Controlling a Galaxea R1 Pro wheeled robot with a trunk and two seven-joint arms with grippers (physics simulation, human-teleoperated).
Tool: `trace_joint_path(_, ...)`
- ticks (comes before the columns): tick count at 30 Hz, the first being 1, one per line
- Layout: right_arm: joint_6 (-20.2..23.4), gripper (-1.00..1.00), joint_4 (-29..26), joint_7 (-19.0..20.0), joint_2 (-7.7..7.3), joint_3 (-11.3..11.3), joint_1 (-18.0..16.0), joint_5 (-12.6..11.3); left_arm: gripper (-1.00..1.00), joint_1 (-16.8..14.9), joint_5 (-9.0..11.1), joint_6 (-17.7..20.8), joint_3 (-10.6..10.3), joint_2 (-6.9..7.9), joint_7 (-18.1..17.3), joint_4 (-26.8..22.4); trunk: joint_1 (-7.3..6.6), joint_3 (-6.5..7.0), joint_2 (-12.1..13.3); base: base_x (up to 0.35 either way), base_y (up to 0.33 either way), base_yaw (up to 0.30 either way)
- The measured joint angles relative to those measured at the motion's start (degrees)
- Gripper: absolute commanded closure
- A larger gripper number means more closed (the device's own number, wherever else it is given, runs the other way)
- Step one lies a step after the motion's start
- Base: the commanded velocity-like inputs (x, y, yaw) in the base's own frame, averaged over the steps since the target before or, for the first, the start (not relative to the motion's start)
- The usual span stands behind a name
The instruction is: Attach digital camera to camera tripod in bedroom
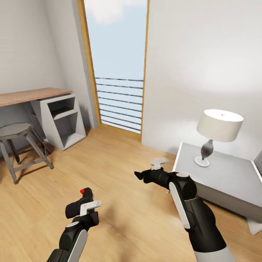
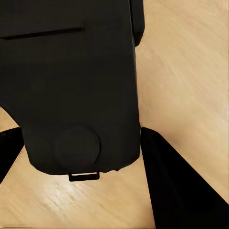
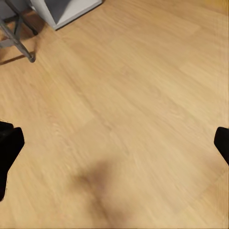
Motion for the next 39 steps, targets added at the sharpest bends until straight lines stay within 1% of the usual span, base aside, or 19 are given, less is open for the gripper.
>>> trace_joint_path(4, -0.1, -1.0, 0.0, 0.0, 0.0, 0.1, 0.0, 0.0, 1.0, 0.0, 0.0, 0.0, 0.1, -0.02, 0.0, 0.0, 0.0, 0.0, 0.0, 0.005, -0.007, 0.293)
trace_joint_path(15, -0.2, -1.0, 0.0, -0.1, 0.0, 0.1, 0.1, 0.0, 1.0, 0.0, 0.0, 0.0, 0.2, 0.03, 0.0, 0.0, -0.01, 0.0, 0.0, 0.123, -0.112, 0.294)
trace_joint_path(32, -0.2, -1.0, 0.0, -0.1, 0.0, 0.3, 0.1, 0.0, 1.0, 0.0, 0.0, 0.0, 0.3, -0.02, -0.1, -0.1, 0.0, 0.0, 0.0, 0.013, -0.01, 0.294)
trace_joint_path(39, -0.2, -1.0, 0.0, -0.1, 0.0, 0.3, 0.1, 0.0, 1.0, 0.0, 0.0, 0.0, 0.3, -0.04, -0.1, -0.1, -0.02, 0.0, 0.0, 0.178, -0.119, 0.294)
